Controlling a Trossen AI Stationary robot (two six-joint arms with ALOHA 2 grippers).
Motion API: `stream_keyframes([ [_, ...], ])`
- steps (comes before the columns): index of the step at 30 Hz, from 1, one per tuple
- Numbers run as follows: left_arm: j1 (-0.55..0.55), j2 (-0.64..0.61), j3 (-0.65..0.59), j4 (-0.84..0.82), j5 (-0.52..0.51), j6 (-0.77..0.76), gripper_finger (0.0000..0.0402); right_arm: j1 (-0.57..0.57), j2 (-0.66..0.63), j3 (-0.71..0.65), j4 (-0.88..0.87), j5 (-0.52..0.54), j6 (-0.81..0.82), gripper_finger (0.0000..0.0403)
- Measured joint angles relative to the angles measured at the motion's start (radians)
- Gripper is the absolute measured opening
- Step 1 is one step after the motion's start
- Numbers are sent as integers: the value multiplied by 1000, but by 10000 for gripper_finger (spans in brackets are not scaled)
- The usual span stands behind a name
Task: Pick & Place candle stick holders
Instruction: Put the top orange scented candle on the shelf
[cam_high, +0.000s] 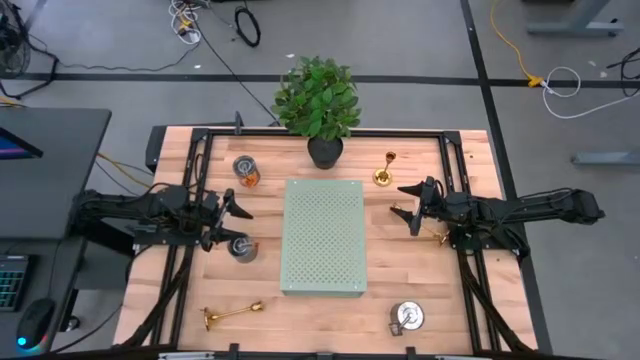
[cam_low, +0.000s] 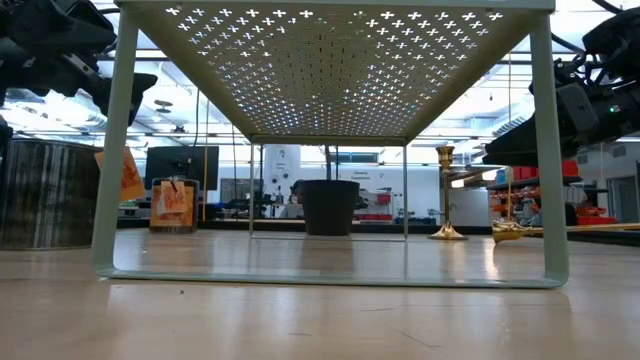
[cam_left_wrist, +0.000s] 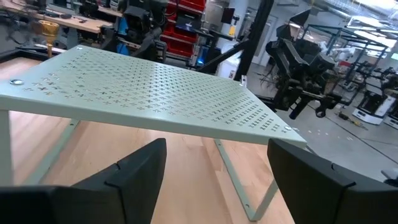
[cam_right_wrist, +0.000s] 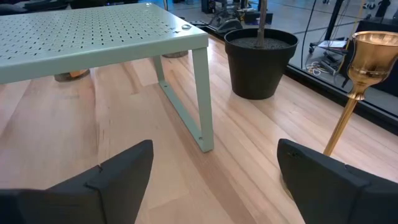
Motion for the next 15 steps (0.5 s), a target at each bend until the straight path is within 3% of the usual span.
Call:
stream_keyframes([
  [11,0,-1,0,175,-125,1,291,0,0,0,0,0,0,348],
  [15,0,0,0,218,-226,24,291,0,0,0,0,0,0,348],
])
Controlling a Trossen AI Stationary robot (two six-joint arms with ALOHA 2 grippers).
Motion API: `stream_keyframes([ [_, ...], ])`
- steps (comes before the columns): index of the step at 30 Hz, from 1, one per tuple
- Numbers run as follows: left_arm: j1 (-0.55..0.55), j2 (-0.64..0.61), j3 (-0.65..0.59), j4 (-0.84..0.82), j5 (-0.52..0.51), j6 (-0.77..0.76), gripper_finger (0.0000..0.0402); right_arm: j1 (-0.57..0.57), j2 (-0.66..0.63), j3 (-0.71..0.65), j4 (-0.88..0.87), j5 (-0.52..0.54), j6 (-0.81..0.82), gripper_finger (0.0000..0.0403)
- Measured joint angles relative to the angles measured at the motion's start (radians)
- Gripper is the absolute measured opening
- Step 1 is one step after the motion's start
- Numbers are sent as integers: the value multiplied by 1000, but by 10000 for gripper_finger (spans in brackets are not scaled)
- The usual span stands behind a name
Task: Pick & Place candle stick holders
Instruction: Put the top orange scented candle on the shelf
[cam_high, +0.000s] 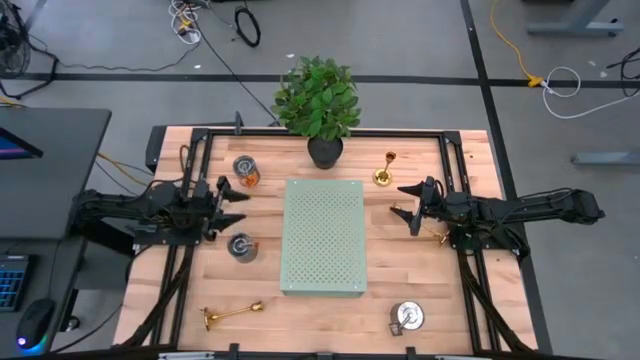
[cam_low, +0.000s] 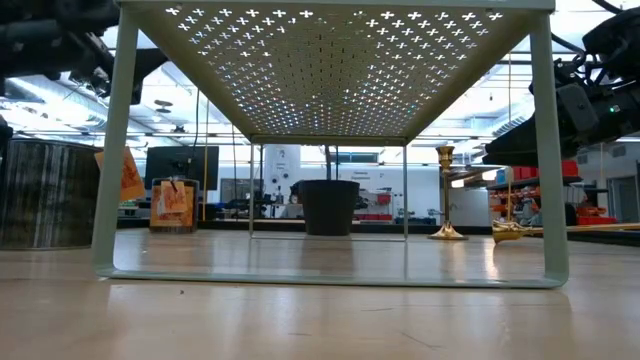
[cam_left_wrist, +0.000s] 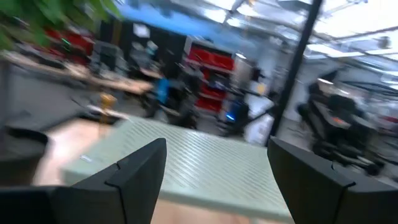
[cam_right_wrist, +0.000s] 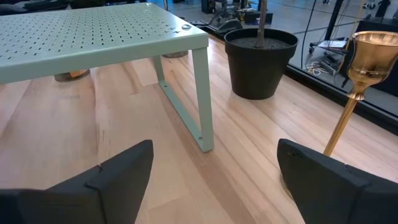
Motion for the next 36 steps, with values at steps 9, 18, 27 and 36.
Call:
stream_keyframes([
  [9,0,0,0,18,-263,53,291,0,0,0,0,0,0,348],
  [18,0,0,0,30,-405,55,291,0,0,0,0,0,0,348],
  [27,20,23,44,-48,-518,-4,291,0,0,0,0,0,0,348],
  [36,169,271,459,-587,-616,-162,291,0,0,0,0,0,0,348],
])
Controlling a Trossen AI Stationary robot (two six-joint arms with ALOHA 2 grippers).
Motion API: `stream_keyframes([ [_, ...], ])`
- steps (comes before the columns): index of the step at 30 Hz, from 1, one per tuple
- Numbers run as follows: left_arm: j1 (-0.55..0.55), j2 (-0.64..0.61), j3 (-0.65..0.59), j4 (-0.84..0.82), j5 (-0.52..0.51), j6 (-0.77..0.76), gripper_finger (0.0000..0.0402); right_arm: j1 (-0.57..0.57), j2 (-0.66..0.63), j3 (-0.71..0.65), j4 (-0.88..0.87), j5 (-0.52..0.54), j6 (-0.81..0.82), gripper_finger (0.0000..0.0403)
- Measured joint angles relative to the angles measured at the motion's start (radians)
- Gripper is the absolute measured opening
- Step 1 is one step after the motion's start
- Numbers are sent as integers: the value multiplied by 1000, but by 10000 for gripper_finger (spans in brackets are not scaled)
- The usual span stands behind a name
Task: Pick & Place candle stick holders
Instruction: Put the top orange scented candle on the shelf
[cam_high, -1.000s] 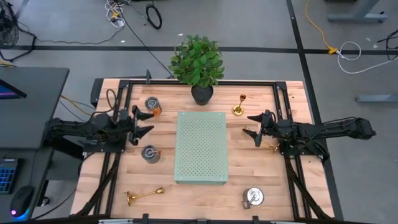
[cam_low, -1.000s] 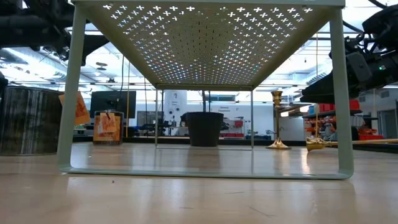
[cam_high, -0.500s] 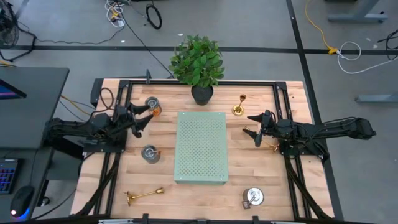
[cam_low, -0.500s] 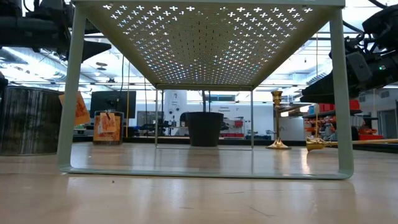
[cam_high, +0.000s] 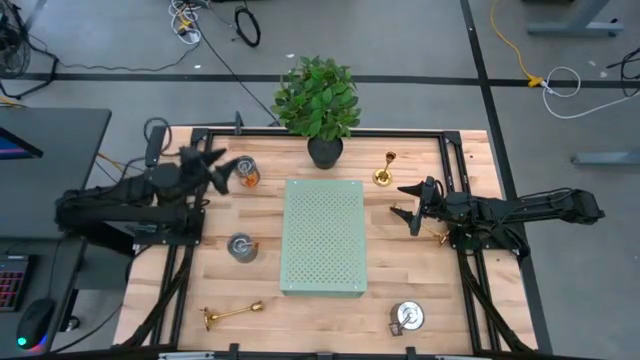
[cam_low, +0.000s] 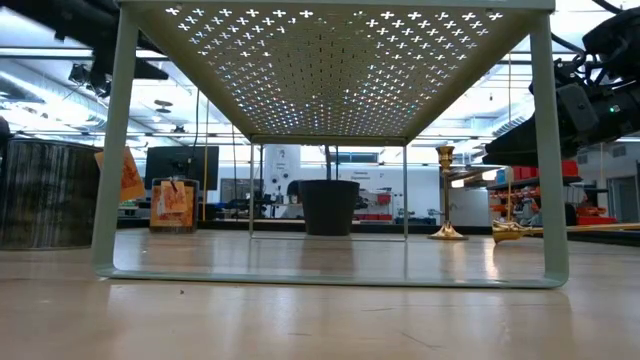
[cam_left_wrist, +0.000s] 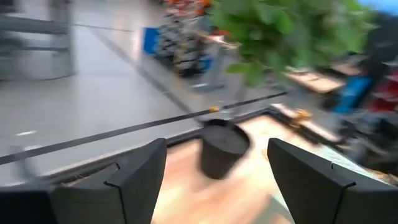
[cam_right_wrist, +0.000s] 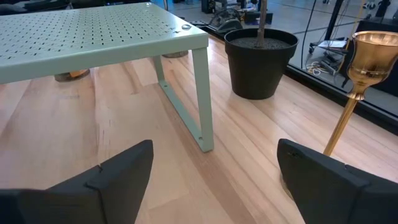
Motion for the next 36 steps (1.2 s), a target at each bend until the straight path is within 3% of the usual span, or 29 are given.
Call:
stream_keyframes([
  [4,116,151,179,-188,-11,-1,291,0,0,0,0,0,0,348],
  [9,315,358,391,-383,79,1,291,0,0,0,0,0,0,348],
  [12,459,481,515,-492,189,11,291,0,0,0,0,0,0,348],
  [16,637,646,659,-630,417,38,291,0,0,0,0,0,0,348],
  [19,725,771,736,-731,504,71,291,0,0,0,0,0,0,348],
  [26,786,978,805,-869,693,115,291,0,0,0,0,0,0,348],
  [36,775,1058,805,-885,712,173,291,0,0,0,0,0,0,348],
])
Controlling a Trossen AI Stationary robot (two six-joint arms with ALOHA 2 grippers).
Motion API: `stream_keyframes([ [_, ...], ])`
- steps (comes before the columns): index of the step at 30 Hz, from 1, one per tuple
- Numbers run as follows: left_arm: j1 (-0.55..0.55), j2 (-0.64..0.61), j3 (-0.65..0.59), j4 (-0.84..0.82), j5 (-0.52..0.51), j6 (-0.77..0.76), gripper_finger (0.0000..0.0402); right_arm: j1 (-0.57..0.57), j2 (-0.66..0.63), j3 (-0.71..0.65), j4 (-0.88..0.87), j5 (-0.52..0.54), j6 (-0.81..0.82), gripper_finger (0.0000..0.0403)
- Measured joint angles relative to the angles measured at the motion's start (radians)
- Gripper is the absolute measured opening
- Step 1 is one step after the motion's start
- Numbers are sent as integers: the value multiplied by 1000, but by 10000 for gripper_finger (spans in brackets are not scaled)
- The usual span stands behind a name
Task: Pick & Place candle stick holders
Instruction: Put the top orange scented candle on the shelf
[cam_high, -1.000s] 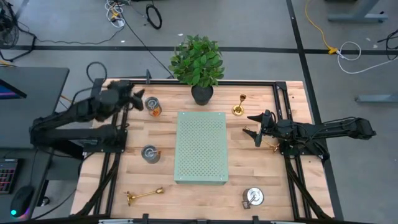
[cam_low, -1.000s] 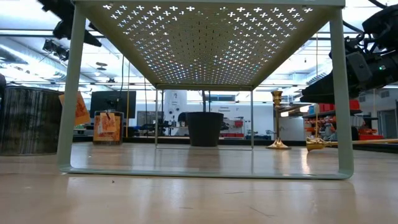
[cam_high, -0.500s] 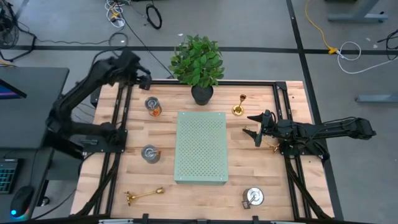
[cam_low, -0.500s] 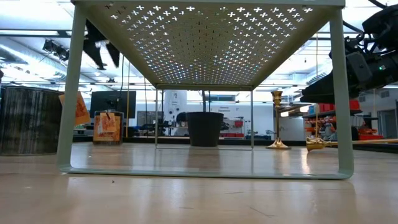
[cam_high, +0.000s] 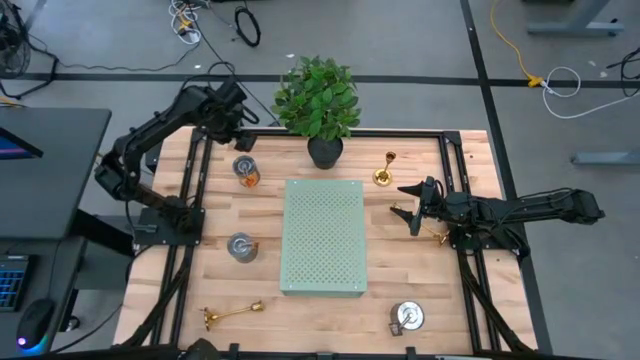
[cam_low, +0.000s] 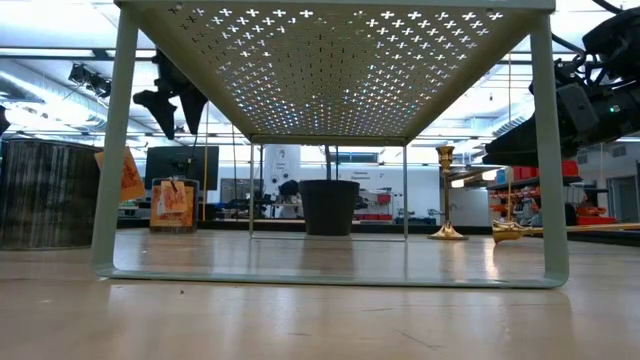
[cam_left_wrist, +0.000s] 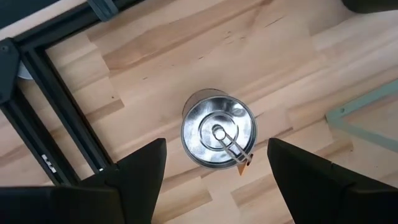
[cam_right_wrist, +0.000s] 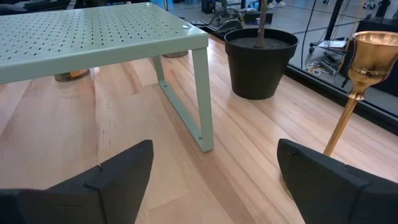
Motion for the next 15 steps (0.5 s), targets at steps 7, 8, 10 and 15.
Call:
stream_keyframes([
  [7,0,-1,0,9,0,5,291,0,0,0,0,0,0,348],
  [8,0,-1,0,10,0,10,291,0,0,0,0,0,0,348],
  [10,-3,-1,0,9,6,22,291,0,0,0,0,0,0,348],
  [15,-11,-1,0,10,47,39,291,0,0,0,0,0,0,348],
])
